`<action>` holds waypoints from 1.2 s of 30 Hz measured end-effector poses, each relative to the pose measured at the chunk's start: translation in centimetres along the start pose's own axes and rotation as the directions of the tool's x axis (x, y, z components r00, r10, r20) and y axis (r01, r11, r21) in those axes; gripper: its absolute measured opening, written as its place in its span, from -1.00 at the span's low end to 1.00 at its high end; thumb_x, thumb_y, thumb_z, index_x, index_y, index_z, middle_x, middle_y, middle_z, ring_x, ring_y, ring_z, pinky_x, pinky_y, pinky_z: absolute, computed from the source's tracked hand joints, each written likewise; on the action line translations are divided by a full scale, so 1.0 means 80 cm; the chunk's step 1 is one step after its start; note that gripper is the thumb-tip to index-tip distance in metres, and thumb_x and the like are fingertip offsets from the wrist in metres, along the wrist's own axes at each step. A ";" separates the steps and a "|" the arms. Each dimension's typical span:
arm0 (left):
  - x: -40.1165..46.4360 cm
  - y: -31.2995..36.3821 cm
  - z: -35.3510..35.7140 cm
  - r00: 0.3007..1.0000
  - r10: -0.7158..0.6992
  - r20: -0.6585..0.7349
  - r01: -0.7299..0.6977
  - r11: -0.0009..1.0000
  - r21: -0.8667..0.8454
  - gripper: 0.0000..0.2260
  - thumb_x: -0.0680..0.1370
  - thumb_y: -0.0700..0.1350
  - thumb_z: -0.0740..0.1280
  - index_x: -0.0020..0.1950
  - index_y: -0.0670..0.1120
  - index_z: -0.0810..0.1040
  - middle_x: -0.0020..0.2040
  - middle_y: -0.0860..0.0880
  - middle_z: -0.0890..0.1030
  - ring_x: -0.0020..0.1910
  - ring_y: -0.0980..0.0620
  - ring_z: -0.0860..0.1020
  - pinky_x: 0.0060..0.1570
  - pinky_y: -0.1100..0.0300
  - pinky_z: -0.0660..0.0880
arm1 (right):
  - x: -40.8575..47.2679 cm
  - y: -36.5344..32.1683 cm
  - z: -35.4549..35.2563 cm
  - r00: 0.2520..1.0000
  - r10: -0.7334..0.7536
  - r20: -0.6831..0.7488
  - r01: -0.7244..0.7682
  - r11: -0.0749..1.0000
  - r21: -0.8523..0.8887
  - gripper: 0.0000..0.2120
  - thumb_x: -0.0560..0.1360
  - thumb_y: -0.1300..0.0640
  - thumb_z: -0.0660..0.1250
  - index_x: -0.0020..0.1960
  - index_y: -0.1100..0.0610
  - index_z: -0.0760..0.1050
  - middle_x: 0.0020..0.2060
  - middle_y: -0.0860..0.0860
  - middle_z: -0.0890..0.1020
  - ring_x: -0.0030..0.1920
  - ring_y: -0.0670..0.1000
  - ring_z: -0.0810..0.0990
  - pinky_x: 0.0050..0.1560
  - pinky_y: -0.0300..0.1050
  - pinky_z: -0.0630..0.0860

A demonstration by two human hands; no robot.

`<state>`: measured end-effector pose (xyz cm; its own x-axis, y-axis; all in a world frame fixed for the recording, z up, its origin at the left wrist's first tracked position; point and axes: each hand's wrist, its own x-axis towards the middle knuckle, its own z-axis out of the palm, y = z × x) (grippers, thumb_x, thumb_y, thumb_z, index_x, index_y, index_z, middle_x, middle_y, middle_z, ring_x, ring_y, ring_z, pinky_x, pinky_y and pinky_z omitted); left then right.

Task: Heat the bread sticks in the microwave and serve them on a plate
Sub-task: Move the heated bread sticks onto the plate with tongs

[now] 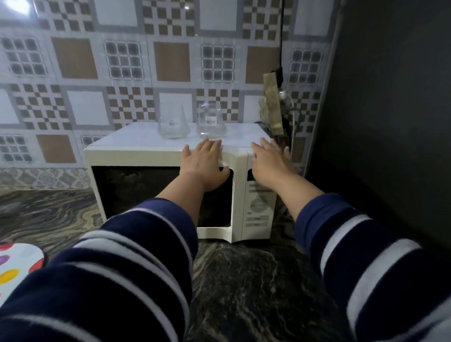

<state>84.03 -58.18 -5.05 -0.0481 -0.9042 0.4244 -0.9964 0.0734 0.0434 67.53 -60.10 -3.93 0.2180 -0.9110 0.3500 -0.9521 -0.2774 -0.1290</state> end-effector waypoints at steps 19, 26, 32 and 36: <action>0.024 0.011 -0.006 0.996 -0.020 -0.082 0.049 0.931 0.363 -0.36 0.42 0.09 0.47 0.35 -0.14 0.29 0.25 -0.05 0.39 0.22 -0.03 0.39 -0.02 0.15 0.43 | 0.016 0.025 0.012 0.988 -0.117 -0.105 0.118 0.993 0.005 -0.57 0.59 0.32 0.05 0.39 0.06 0.38 0.31 0.15 0.47 0.30 0.22 0.42 0.22 0.12 0.42; 0.023 0.014 -0.008 0.994 -0.057 -0.092 0.086 0.932 0.351 -0.38 0.42 0.03 0.49 0.34 -0.15 0.30 0.25 -0.06 0.40 0.22 -0.03 0.39 -0.09 0.17 0.40 | 0.017 0.026 0.005 0.993 -0.097 -0.065 0.097 0.995 -0.003 -0.61 0.61 0.26 0.04 0.37 0.04 0.40 0.30 0.15 0.48 0.27 0.21 0.46 0.17 0.12 0.48; 0.024 0.010 -0.008 0.992 -0.049 -0.117 0.085 0.939 0.334 -0.41 0.43 0.01 0.48 0.33 -0.13 0.31 0.24 -0.06 0.41 0.21 -0.02 0.40 -0.07 0.16 0.42 | 0.018 0.026 0.009 0.992 -0.102 -0.076 0.102 0.995 -0.004 -0.60 0.61 0.28 0.03 0.36 0.04 0.40 0.28 0.17 0.49 0.24 0.23 0.47 0.17 0.17 0.48; 0.023 0.010 -0.008 0.994 -0.037 -0.104 0.070 0.939 0.338 -0.40 0.43 0.05 0.47 0.34 -0.13 0.30 0.25 -0.06 0.40 0.22 -0.03 0.39 -0.03 0.15 0.44 | 0.019 0.028 0.010 0.992 -0.099 -0.076 0.099 0.995 -0.003 -0.62 0.62 0.25 0.03 0.37 0.03 0.39 0.28 0.16 0.49 0.25 0.23 0.47 0.17 0.15 0.48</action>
<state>83.16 -59.51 -3.69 -0.0038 -0.8575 0.5145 -0.9624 -0.1366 -0.2347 65.89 -62.36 -4.44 0.2948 -0.8532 0.4302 -0.9263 -0.3657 -0.0907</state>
